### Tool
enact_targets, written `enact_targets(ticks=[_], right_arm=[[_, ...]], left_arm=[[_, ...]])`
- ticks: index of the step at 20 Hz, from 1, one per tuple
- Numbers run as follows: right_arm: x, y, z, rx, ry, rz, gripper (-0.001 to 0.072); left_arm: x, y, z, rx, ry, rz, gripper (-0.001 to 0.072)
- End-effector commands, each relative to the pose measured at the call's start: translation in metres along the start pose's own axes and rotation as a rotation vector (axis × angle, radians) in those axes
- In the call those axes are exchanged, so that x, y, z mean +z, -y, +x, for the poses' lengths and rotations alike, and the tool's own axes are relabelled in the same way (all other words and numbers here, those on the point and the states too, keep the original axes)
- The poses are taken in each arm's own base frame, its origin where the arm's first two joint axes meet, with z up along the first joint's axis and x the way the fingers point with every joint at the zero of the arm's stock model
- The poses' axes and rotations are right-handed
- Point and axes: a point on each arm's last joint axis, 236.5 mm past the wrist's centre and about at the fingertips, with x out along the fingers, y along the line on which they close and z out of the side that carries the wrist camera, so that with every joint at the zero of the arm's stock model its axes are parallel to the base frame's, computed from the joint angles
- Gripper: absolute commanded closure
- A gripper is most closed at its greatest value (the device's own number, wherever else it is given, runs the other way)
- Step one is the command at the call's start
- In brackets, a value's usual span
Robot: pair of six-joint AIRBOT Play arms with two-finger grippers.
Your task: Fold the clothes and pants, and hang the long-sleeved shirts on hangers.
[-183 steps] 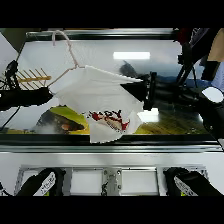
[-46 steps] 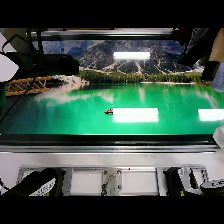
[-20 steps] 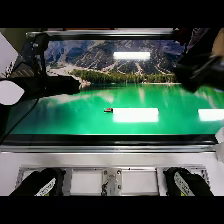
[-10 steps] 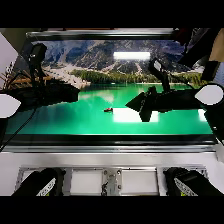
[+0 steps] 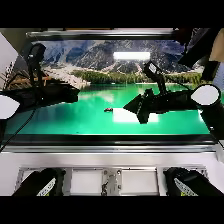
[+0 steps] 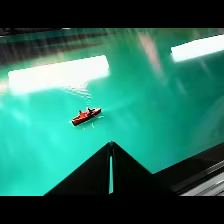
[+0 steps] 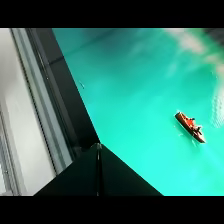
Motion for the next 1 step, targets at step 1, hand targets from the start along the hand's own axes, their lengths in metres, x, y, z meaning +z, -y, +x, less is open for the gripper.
enact_targets(ticks=[1], right_arm=[[-0.0001, -0.0004, 0.0004, 0.002, 0.000, 0.000, 0.0685]], left_arm=[[0.0002, 0.0002, -0.0003, 0.000, 0.001, 0.002, 0.0688]])
